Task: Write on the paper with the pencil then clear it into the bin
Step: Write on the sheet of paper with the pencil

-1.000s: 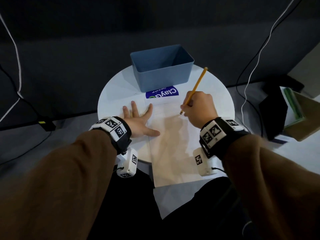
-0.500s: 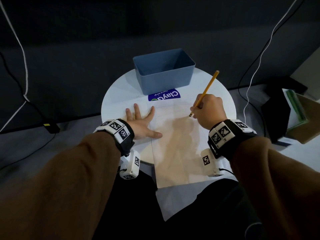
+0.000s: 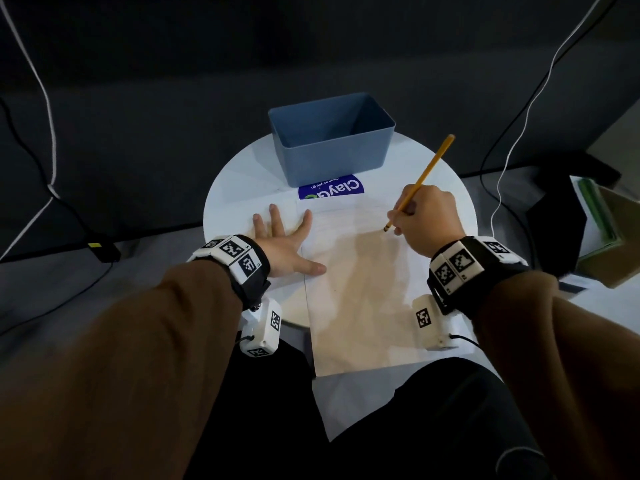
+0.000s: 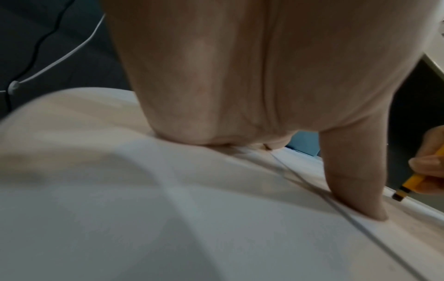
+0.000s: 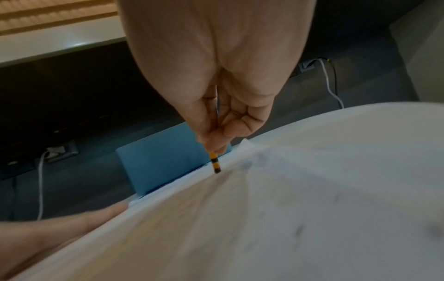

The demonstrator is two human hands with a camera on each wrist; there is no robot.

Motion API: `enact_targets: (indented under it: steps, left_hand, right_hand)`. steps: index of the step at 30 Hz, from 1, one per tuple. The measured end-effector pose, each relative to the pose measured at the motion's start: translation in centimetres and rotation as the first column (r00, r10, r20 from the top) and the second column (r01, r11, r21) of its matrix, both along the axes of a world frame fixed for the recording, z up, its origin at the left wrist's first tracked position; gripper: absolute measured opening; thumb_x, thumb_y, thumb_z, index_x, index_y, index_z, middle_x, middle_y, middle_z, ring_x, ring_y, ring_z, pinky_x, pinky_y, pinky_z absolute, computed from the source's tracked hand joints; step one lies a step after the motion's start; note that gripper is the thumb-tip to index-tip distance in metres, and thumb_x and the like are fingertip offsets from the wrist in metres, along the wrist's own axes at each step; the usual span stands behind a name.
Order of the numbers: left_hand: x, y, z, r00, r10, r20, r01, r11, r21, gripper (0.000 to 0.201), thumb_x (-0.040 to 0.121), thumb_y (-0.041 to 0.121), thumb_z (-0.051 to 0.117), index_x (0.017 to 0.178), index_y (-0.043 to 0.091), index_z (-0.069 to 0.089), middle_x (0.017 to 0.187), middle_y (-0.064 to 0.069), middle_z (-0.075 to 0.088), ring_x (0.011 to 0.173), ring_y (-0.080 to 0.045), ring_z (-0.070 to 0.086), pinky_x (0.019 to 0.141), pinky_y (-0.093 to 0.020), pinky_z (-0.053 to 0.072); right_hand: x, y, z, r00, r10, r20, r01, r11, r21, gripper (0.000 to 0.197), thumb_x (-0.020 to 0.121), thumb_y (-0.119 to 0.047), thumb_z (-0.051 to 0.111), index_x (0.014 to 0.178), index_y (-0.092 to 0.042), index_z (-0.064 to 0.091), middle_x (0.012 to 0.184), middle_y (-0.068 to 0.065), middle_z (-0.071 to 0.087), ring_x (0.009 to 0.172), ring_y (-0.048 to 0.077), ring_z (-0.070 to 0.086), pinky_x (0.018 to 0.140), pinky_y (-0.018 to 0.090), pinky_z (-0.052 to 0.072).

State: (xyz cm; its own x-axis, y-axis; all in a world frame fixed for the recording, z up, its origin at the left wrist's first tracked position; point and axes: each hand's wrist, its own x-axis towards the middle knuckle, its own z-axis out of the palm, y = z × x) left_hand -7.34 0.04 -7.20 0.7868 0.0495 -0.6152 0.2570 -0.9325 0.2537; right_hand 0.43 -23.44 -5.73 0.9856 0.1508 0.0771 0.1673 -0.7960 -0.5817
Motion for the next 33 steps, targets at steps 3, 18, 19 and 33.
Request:
enact_targets:
  steps: [3,18,19,33]
  left_hand:
    - [0.0,0.1,-0.1,1.000,-0.002,-0.001,0.002,1.000,0.009,0.113,0.081,0.075,0.058,0.150,0.045,-0.025,0.152,-0.017,-0.044,0.140,-0.048,-0.034,0.112,-0.067,-0.007]
    - [0.1,0.2,-0.3,1.000,0.000,-0.001,0.000,1.000,0.007,0.112,0.080,0.075,0.059,0.149,0.047,-0.026,0.152,-0.016,-0.044,0.141,-0.046,-0.034,0.112,-0.068,-0.006]
    - [0.2,0.2,-0.3,1.000,-0.001,-0.001,0.001,1.000,0.009,0.113,0.080,0.075,0.059,0.149,0.047,-0.026,0.152,-0.016,-0.044,0.141,-0.046,-0.033,0.112,-0.068,-0.006]
    - [0.3,0.2,-0.3,1.000,-0.008,-0.012,0.008,1.000,0.009,0.113,0.080,0.076,0.059,0.148,0.048,-0.026,0.151,-0.016,-0.046,0.141,-0.046,-0.034,0.112,-0.069,-0.007]
  right_hand:
    - [0.6,-2.0,0.2,0.997,-0.071,0.029,0.072,0.997,-0.040,0.014,0.093,-0.014,0.068,0.080,-0.011,0.065,0.074,0.007,0.069,0.068,0.020,0.071,0.064,0.026,0.055]
    - [1.1,-2.3,-0.1,0.998,-0.038,0.043,0.040,0.997,-0.059,0.017,0.093,-0.016,0.070,0.078,-0.015,0.061,0.081,0.008,0.068,0.066,0.022,0.072,0.074,0.040,0.063]
    - [1.2,-2.6,0.1,0.997,-0.047,0.054,0.050,0.997,-0.059,0.018,0.093,-0.015,0.070,0.077,-0.015,0.061,0.078,0.007,0.068,0.066,0.021,0.072,0.074,0.041,0.063]
    - [0.6,-2.7,0.6,0.993,-0.011,0.121,0.013,1.000,-0.017,0.017,0.092,-0.015,0.070,0.077,-0.013,0.064,0.068,0.004,0.068,0.069,0.023,0.071,0.077,0.041,0.061]
